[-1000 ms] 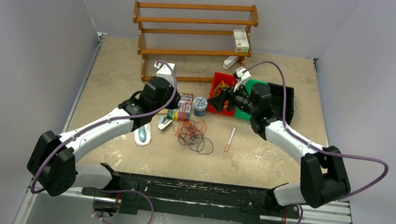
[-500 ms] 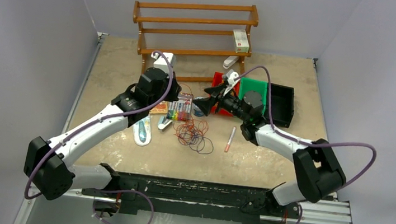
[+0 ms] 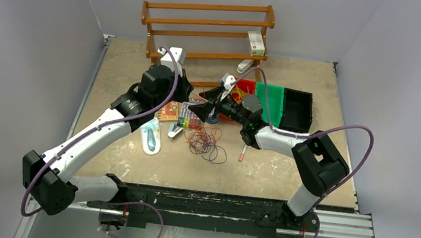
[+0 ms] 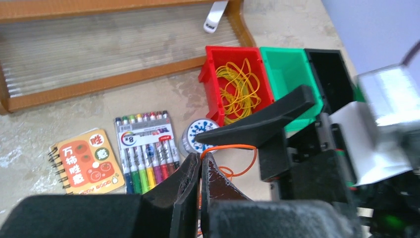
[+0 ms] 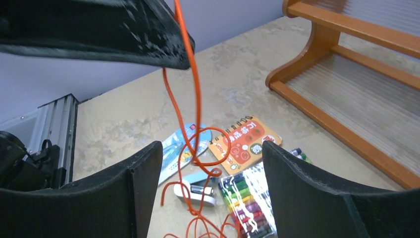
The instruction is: Untangle the cables
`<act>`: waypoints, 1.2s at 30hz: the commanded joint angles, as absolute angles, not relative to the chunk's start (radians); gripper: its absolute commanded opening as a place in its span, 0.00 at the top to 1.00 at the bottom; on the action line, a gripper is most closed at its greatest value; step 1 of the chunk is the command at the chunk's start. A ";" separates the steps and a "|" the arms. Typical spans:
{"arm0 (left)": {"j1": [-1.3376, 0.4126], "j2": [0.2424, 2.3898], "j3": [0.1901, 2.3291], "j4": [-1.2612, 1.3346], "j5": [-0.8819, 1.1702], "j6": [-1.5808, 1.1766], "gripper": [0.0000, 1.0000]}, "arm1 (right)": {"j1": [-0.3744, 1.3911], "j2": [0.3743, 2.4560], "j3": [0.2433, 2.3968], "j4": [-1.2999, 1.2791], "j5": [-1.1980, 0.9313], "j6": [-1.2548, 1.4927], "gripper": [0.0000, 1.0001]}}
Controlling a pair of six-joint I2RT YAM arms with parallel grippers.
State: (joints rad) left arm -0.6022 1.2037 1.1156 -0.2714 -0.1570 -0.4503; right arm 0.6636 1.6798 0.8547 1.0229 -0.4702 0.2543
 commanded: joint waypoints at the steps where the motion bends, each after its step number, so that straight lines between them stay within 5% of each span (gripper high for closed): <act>1: -0.595 1.160 1.224 -0.263 -0.111 -0.423 1.00 | 0.682 1.715 0.923 1.110 -0.475 0.255 0.26; 6: -0.595 1.143 1.310 -0.292 -0.130 -0.400 1.00 | 0.694 1.760 0.904 1.126 -0.472 0.256 0.30; 22: -0.595 1.140 1.523 -0.295 -0.227 -0.351 1.00 | 0.730 1.833 0.739 1.175 -0.465 0.272 0.64; 36: -0.595 1.152 1.650 -0.249 -0.369 -0.290 1.00 | 0.733 1.857 0.536 1.267 -0.433 0.306 0.67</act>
